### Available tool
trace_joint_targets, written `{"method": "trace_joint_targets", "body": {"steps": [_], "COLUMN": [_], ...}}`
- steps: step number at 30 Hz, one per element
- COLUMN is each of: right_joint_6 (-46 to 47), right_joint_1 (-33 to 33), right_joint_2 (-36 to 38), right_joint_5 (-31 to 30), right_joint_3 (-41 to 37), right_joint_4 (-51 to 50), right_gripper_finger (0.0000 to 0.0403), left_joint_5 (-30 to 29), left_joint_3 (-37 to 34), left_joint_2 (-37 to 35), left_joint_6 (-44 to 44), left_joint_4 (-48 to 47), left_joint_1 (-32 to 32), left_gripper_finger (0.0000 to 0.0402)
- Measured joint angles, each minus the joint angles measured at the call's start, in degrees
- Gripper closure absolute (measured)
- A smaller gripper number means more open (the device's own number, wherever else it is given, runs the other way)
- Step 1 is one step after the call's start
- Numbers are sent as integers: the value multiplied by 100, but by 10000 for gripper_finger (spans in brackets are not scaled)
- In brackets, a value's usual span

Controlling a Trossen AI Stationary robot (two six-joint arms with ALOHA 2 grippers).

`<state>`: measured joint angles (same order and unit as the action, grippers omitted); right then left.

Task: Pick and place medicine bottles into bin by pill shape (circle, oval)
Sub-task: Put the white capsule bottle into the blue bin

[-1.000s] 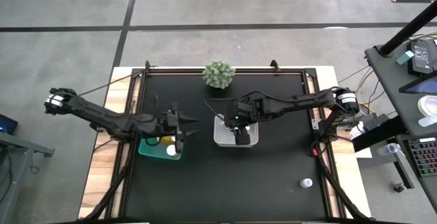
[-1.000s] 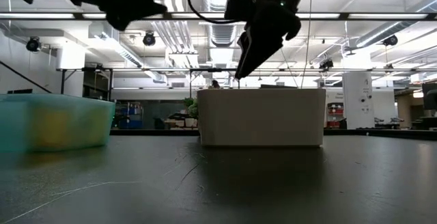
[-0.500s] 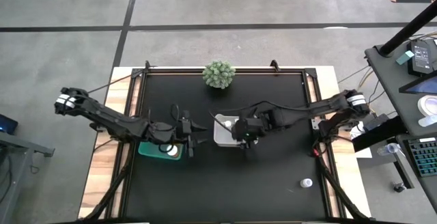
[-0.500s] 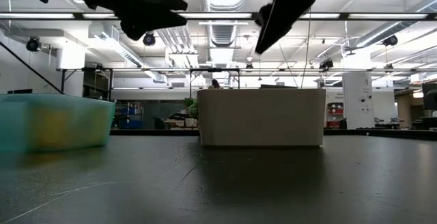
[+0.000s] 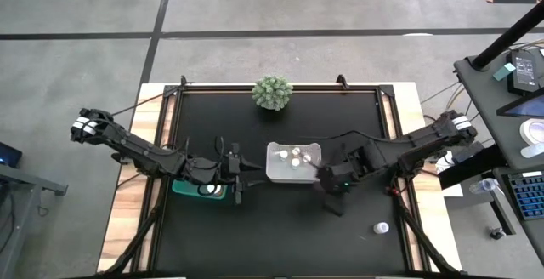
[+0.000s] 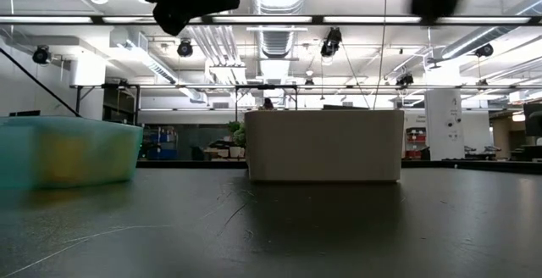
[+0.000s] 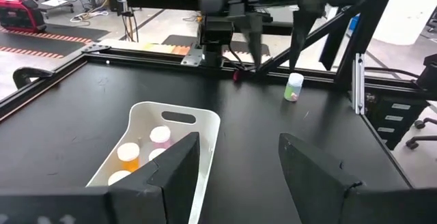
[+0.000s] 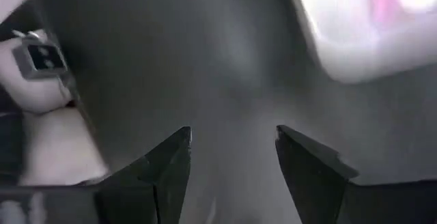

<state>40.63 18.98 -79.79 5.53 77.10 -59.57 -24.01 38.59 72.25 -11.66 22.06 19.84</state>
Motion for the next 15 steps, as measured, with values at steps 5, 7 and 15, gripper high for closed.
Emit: {"method": "trace_joint_targets", "body": {"steps": [5,7,15], "right_joint_6": [2839,3745,6204], "right_joint_1": [837,1318,2941], "right_joint_2": [314,444,708], "right_joint_5": [814,901,203], "right_joint_3": [-202,-282,-783], "right_joint_4": [-1601,-1676,-1591], "right_gripper_finger": [196,184,107], "left_joint_5": [-1,-1,-1], "left_joint_3": [1,0,-19], "left_joint_2": [-4,-8,-12], "left_joint_6": [2,4,102], "left_joint_4": [-2,0,-7], "left_joint_1": [6,7,17], "left_gripper_finger": [217,217,217]}}
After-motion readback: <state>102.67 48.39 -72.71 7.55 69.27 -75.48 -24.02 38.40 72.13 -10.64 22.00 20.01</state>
